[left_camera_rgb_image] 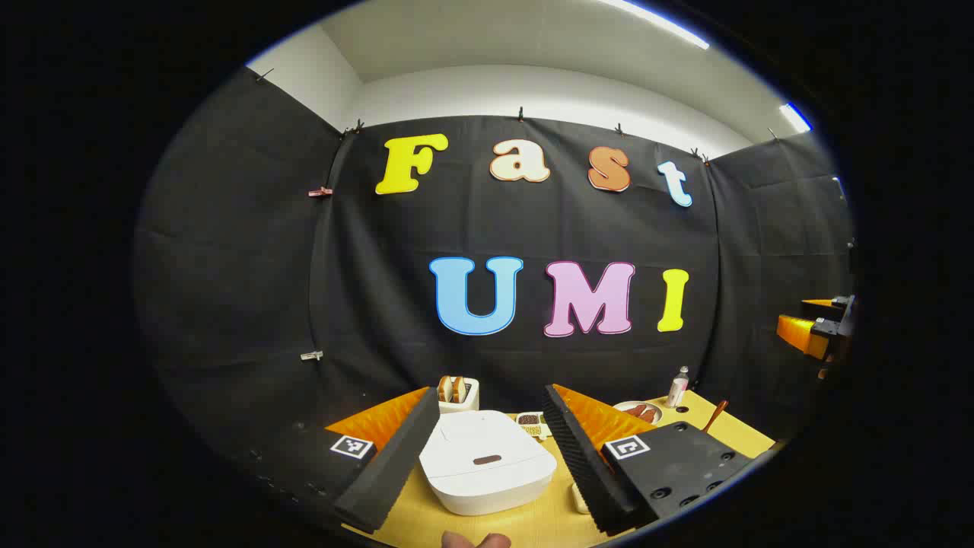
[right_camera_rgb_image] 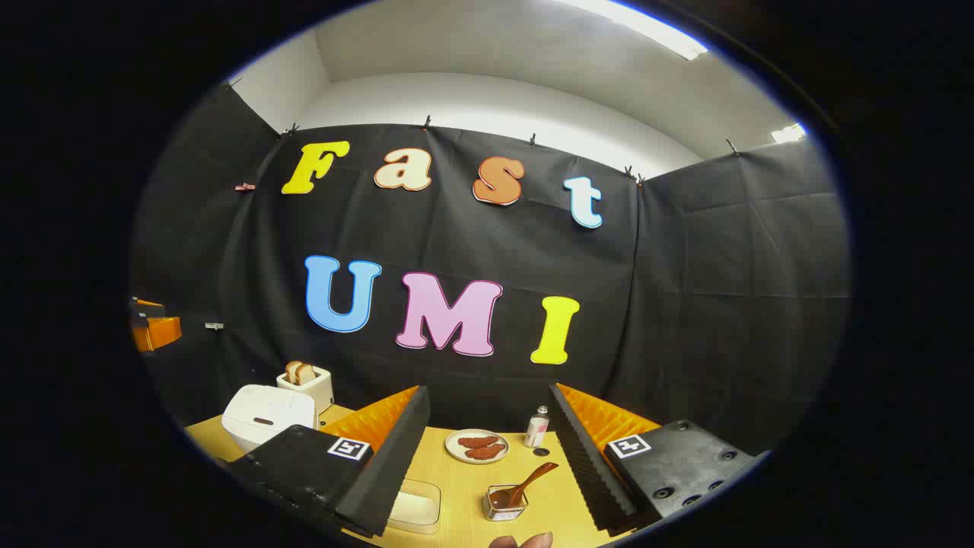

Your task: Close the left gripper, press the button to open the rice cooker; take a wooden spoon from the chopstick holder with the right hand, scoop a spoonful of rice and pour it into the rice cooker, then put the wooden spoon back into the chopstick holder.

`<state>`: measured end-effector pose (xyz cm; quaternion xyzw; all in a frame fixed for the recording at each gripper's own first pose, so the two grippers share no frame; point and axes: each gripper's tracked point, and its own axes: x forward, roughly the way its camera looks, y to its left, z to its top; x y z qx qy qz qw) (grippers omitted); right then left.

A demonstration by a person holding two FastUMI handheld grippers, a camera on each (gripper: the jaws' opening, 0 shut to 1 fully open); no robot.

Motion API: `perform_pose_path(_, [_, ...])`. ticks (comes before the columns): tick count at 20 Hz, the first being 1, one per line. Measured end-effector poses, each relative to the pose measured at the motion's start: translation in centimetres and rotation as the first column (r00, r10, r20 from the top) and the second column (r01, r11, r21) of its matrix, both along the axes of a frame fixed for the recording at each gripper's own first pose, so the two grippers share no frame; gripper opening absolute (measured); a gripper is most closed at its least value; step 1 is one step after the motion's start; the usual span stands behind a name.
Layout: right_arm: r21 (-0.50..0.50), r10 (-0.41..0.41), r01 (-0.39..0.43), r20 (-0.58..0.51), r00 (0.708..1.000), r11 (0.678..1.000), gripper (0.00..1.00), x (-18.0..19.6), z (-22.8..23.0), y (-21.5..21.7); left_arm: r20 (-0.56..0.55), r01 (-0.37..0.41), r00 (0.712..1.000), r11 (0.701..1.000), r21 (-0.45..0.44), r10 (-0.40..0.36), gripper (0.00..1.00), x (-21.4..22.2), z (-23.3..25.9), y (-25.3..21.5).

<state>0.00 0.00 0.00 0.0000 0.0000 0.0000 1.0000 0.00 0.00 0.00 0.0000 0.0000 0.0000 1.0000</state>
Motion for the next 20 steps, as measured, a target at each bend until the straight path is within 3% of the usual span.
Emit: perform_pose_path(20, [-0.035,0.012,-0.013,-0.005,1.0,0.999,0.97,0.24,0.27,0.81,-0.006,0.018,1.0,1.0,-0.025,-0.018,0.95,0.32,0.13,-0.09])
